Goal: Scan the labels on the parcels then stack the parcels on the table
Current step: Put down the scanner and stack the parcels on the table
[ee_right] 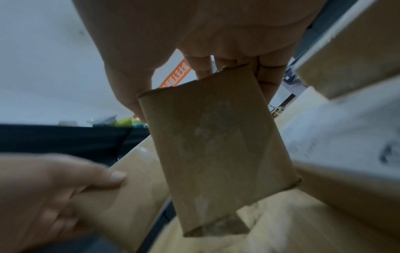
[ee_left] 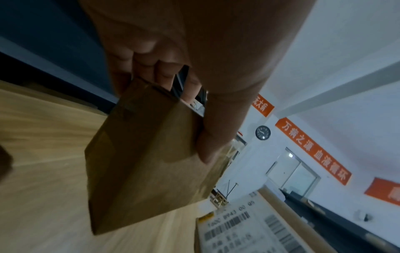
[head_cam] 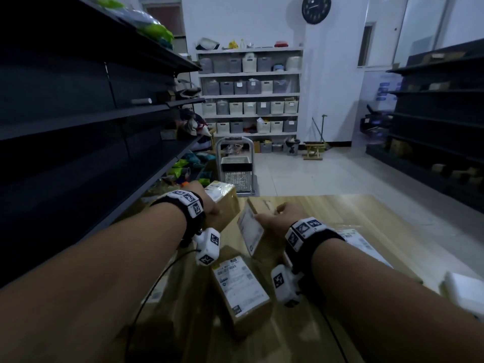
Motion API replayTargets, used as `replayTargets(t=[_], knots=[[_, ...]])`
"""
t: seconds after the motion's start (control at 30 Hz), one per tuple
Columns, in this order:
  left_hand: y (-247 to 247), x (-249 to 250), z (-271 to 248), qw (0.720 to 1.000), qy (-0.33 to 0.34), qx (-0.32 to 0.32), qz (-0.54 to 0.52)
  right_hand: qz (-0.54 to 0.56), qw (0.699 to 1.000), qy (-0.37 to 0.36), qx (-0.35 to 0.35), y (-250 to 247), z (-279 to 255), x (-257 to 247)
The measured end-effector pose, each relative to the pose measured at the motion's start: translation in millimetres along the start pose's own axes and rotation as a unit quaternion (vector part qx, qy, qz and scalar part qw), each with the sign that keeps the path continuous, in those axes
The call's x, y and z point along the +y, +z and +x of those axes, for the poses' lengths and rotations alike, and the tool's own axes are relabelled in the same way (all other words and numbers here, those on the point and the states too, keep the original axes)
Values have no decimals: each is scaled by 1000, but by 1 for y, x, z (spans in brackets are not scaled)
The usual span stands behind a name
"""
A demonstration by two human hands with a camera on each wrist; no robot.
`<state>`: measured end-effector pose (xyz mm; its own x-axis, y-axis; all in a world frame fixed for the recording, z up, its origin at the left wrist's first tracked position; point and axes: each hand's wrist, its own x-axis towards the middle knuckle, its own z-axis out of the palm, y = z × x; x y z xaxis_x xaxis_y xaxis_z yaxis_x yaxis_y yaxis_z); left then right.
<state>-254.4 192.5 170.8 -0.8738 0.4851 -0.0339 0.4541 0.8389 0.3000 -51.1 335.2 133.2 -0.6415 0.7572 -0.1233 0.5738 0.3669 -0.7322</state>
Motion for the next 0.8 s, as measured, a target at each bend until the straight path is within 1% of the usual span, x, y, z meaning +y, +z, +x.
replayTargets(t=[0.13,0.27,0.33,0.43,0.47,0.53,0.6,0.67,0.73,0.8], knots=[[-40,-25,-31,997,-26,30,-67,63,997,-19,43,-22,-23,-14],[-68,-67,-77,993,-33,57,-99,116,990,-52,61,-22,-58,-32],[-75,-89,-105,990,-45,61,-118,176,983,-39,41,-9,-77,-37],[-85,-121,-143,986,-65,61,-144,285,958,-4,1,24,-102,-42],[-90,-131,-154,984,-66,67,-149,300,954,0,-8,35,-107,-44],[-100,-155,-169,981,-67,82,-163,311,950,6,-24,60,-108,-48],[-107,-180,-180,976,-76,99,-179,323,945,-7,-42,79,-111,-58],[-110,-206,-187,969,-86,114,-201,328,943,-21,-59,84,-141,-78],[-108,-224,-193,966,-96,114,-212,302,950,-33,-77,93,-157,-91],[-101,-234,-195,968,-107,105,-200,268,958,-35,-100,103,-167,-100]])
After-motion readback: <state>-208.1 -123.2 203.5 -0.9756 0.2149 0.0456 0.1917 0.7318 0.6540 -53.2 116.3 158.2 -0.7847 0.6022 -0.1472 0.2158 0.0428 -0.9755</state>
